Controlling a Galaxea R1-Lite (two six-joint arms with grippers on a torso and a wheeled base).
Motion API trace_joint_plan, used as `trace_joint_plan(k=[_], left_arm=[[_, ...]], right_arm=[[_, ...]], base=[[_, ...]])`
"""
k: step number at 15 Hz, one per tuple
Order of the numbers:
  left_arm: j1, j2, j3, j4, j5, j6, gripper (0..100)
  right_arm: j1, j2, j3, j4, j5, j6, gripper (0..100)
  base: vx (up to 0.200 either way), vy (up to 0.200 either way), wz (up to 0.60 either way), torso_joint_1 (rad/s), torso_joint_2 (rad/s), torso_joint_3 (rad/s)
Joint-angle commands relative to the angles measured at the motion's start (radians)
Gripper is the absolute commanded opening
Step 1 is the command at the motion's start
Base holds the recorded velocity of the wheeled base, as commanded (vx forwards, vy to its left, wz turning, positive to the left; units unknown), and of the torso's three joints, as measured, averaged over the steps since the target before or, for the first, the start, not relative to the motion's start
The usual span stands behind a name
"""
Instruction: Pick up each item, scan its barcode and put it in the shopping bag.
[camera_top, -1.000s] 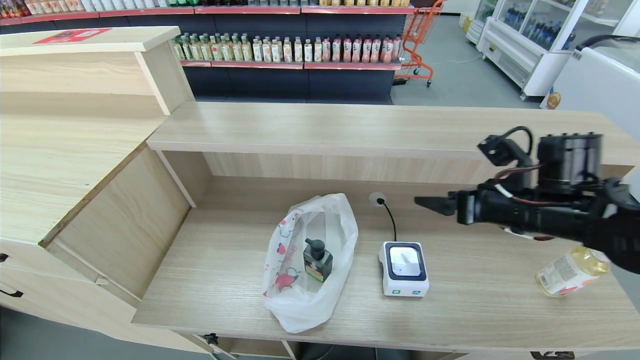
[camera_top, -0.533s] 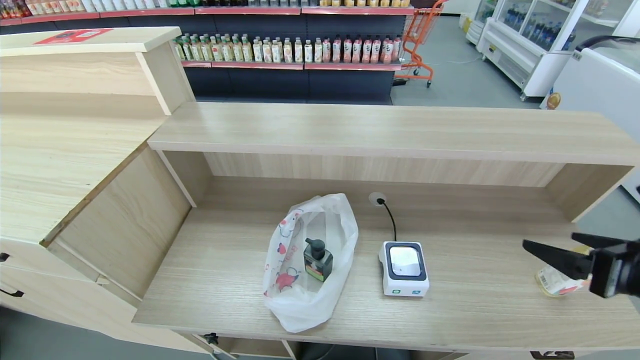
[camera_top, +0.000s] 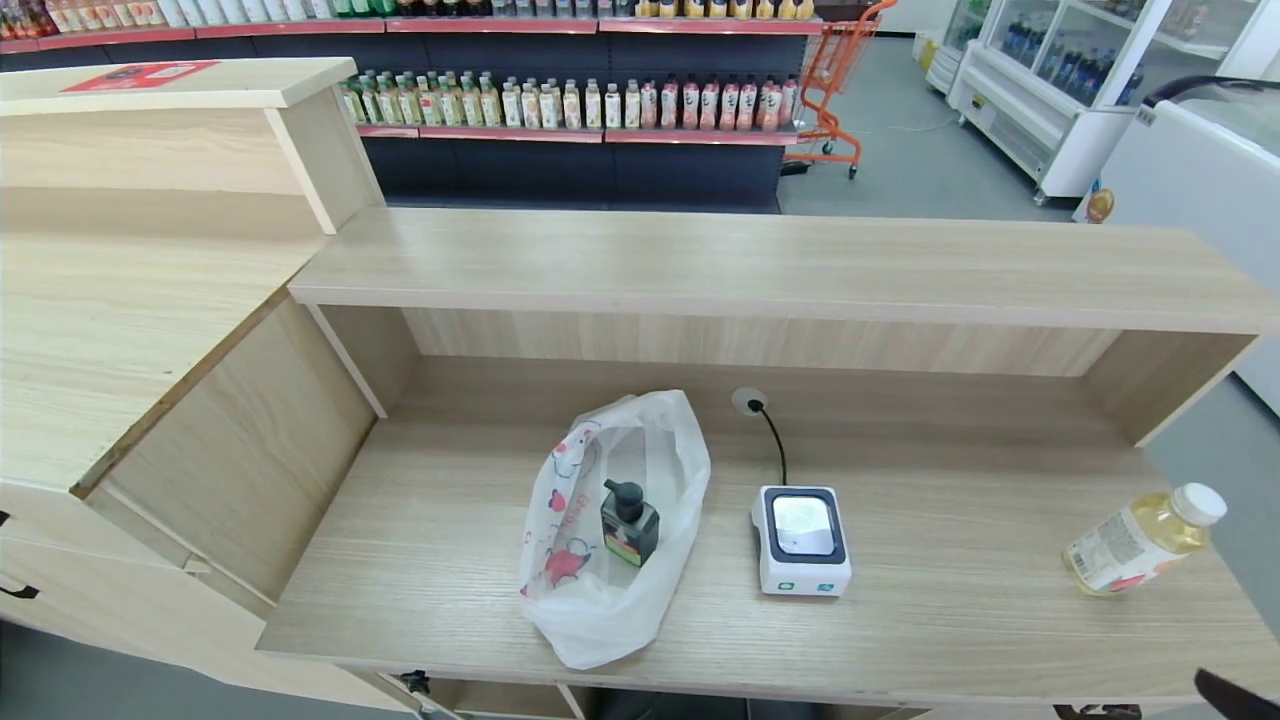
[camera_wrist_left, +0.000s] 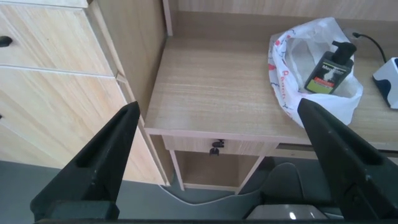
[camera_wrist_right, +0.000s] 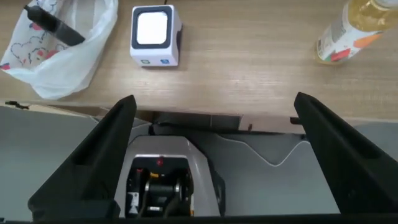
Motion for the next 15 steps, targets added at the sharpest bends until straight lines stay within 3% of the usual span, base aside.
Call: trace_joint_plan(k=[1, 13, 15], left_arm=[[0.003, 0.001, 0.0, -0.001, 0.0, -0.002, 100], [0.003, 0.001, 0.0, -0.001, 0.0, 0.001, 100], [0.001, 0.001, 0.0, -0.001, 0.0, 0.001, 100]], right_arm=[[-0.002, -0.19, 0.0, 0.107, -0.002, 0.003, 100], [0.021, -0.124, -0.107, 0.127, 0.021, 0.01, 100], [0.029, -0.121, -0.117, 0.128, 0.024, 0.012, 100]], base=[[0.0, -0.2, 0.0, 0.002, 0.0, 0.002], [0.0, -0.2, 0.0, 0.004, 0.0, 0.002], [0.0, 0.0, 0.0, 0.0, 0.0, 0.0]])
